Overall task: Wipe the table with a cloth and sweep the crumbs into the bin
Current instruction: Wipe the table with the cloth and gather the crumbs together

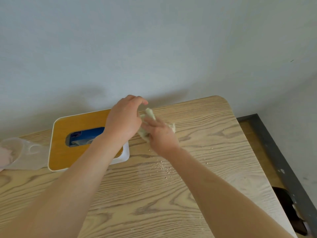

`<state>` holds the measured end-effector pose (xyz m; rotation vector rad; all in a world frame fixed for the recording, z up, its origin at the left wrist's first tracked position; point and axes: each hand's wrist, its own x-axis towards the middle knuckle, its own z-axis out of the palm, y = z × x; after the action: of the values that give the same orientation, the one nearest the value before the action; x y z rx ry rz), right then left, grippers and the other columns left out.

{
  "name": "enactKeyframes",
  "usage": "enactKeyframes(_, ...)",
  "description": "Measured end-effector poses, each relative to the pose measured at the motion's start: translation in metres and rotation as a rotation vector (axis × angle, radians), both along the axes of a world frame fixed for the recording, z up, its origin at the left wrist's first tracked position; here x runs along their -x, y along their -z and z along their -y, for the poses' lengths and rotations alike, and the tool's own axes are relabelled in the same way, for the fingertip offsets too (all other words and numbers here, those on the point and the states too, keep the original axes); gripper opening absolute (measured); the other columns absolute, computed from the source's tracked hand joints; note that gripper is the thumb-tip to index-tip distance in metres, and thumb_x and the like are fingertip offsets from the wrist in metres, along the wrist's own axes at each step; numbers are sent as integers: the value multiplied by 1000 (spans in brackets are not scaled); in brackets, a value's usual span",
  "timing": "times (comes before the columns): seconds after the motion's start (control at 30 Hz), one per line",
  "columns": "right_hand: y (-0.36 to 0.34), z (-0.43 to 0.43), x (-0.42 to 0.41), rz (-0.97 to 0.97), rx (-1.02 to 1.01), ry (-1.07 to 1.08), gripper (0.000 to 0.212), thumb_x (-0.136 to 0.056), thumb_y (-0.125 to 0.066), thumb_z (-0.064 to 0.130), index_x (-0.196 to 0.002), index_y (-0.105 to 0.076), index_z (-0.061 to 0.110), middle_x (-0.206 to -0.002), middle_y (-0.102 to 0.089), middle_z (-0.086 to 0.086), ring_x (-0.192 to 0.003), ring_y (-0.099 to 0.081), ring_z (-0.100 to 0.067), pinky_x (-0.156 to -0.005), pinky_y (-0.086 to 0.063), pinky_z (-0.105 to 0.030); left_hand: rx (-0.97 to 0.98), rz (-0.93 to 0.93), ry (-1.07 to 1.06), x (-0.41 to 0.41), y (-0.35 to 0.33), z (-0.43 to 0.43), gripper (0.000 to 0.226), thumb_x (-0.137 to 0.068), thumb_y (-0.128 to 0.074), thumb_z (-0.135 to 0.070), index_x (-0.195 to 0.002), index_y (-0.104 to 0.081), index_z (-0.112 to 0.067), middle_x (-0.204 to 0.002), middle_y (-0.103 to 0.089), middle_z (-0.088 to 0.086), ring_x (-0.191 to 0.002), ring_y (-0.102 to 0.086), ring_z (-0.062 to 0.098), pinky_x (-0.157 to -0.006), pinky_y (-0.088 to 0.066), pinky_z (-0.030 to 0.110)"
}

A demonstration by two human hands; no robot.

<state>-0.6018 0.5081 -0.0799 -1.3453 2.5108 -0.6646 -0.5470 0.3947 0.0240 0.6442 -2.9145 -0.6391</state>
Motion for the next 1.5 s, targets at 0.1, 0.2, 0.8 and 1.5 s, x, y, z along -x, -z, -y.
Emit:
enactKeyframes(0.1, -2, -18, -40, -12, 92, -111, 49, -66, -65, -7, -108, -66, 17, -132, -56, 5, -113, -54, -28, -73, -57, -38, 1, -43, 4, -1, -4, 3, 48, -88, -38, 4, -123, -55, -23, -128, -52, -3, -115, -47, 17, -89, -40, 30)
enactKeyframes(0.2, -8, -55, -75, -26, 154, -210, 46, -61, -67, -9, -97, -69, 20, -122, -61, 11, -103, -61, -22, -59, -55, -28, -14, -75, 13, -5, -6, 5, 47, -88, -38, 5, -123, -56, -21, -127, -54, -3, -116, -47, 17, -90, -38, 28)
enactKeyframes(0.8, -5, -80, 4, -91, 54, 310, 45, -84, -63, 8, -128, -57, 19, -138, -51, 0, -118, -45, -39, -95, -43, -50, -86, -86, 60, -22, -9, -8, 43, -89, -41, 1, -119, -59, -24, -122, -56, -6, -113, -48, 14, -92, -41, 32)
enactKeyframes(1.5, -16, 34, 12, -82, -57, 16, 51, -82, -50, 3, -128, -54, 25, -130, -49, 0, -114, -39, -27, -93, -41, -37, 145, -171, -71, -77, 11, -11, 35, -80, -63, -8, -115, -62, -15, -128, -53, 3, -113, -48, 28, -98, -39, 43)
